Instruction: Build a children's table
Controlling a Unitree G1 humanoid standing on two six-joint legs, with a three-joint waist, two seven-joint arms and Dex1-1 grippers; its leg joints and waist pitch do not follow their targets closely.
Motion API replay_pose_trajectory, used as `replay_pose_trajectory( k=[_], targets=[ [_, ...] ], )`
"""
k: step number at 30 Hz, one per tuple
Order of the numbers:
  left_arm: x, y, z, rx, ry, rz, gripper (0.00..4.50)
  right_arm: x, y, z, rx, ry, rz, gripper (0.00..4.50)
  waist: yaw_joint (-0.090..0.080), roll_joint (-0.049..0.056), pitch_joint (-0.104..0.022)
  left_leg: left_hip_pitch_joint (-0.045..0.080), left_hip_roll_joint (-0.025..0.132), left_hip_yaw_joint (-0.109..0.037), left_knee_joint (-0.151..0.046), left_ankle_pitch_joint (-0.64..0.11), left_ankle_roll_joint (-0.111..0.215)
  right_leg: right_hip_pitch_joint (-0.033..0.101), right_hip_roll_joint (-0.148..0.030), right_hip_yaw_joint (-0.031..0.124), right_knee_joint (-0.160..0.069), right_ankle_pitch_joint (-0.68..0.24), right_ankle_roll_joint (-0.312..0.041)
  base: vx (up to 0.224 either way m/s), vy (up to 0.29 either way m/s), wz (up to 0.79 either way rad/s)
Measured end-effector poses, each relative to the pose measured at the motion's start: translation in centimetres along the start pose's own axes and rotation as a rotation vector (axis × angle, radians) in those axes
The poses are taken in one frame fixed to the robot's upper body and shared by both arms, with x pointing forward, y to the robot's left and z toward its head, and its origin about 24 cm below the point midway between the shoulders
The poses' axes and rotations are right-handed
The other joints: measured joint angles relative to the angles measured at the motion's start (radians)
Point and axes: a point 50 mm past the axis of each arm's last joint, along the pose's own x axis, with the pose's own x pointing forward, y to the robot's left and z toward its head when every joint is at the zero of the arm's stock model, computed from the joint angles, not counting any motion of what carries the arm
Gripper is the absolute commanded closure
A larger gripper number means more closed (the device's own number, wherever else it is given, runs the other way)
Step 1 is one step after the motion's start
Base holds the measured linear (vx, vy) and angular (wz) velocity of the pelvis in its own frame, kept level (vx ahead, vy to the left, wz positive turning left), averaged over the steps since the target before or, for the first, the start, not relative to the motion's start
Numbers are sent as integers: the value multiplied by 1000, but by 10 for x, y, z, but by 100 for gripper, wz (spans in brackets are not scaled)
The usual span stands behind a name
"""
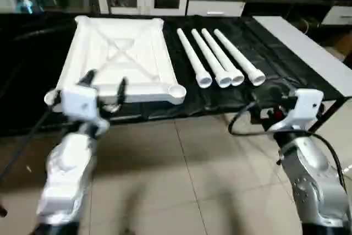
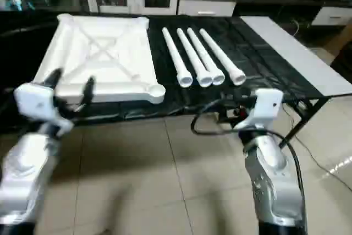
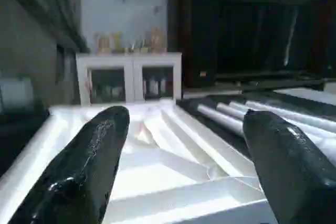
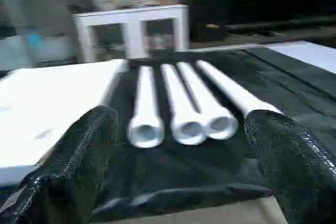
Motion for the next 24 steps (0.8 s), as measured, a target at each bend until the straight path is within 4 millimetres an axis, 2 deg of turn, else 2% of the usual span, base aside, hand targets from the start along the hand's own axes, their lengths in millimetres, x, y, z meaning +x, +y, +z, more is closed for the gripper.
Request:
replay_pose_trajectory(
  k=[2,4,7,9,10,11,13,14,15,16,17,19,20,23,24],
  targets=[
    [4,-4,-8,18,62,39,60,4,1,2,-1,-11,-25,30,-8,13,-1,-10,0,-5,7,6,-3,-7,2,-2,3,3,-1,0,0,0],
    [3,0,-15,34,124,94,60,4,-1,3,-18,-10,-60,30,-18,20,-2,-13,0,-6,8,5,-1,-9,2,-2,6,3,3,0,0,0],
    [-1,0,-23,36,197,99,60,4,-4,0,-69,16,-112,30,-23,21,-2,-17,0,-6,8,4,0,-16,2,-2,11,-2,1,0,0,0],
    [-1,-9,-24,31,214,39,60,1,0,-5,-108,52,-64,30,-20,21,-2,-18,1,-6,8,4,0,-19,2,-3,12,-5,-5,0,0,0],
    [0,-12,-23,28,209,21,60,0,3,-9,-125,70,-32,30,-15,20,-2,-15,5,4,9,4,-2,-21,8,6,13,-7,-7,0,0,0],
    [0,-16,-20,27,196,-3,60,-2,11,-16,-137,96,18,30,-13,25,-1,-25,1,-10,9,0,4,-19,7,0,11,-6,-6,-56,-10,-11],
    [3,-25,-13,25,165,-50,60,-7,13,-24,-138,128,46,30,-29,28,-1,-37,-12,-41,10,7,14,-11,-11,-38,6,-6,-7,-33,-10,23],
    [2,-29,-12,24,163,-68,60,-8,12,-25,-138,133,47,30,-35,35,1,-44,-17,-61,12,10,20,0,-19,-64,0,-7,-7,-4,-5,58],
    [1,-30,-13,24,168,-75,60,-8,11,-24,-139,132,45,30,-35,38,3,-44,-17,-69,12,10,19,11,-22,-76,-7,-7,-6,-37,4,52],
    [1,-30,-14,25,174,-74,60,-7,11,-23,-141,130,42,30,-36,43,6,-44,-18,-77,13,10,19,28,-30,-95,-14,-12,2,-37,4,52],
    [0,-30,-15,26,182,-73,60,-7,9,-23,-144,128,37,30,-36,48,10,-41,-18,-83,13,9,20,52,-36,-119,-25,-17,5,-21,13,55],
    [0,-30,-16,31,192,-67,60,-8,5,-21,-149,124,20,30,-40,54,15,-38,-18,-88,14,5,25,84,-42,-144,-34,-33,9,0,18,63],
    [0,-31,-17,25,197,-62,60,-7,2,-20,-153,122,11,30,-41,55,17,-33,-19,-87,14,3,29,101,-43,-147,-41,-41,13,33,20,68],
    [0,-32,-18,19,203,-58,60,-7,1,-19,-155,119,4,30,-41,54,19,-29,-21,-80,17,0,34,138,-46,-146,-48,-58,27,62,10,74],
    [0,-32,-18,17,205,-58,60,-7,0,-19,-155,119,2,30,-41,55,19,-27,-23,-76,18,-2,39,157,-46,-146,-59,-63,34,101,28,77]
  ],
)
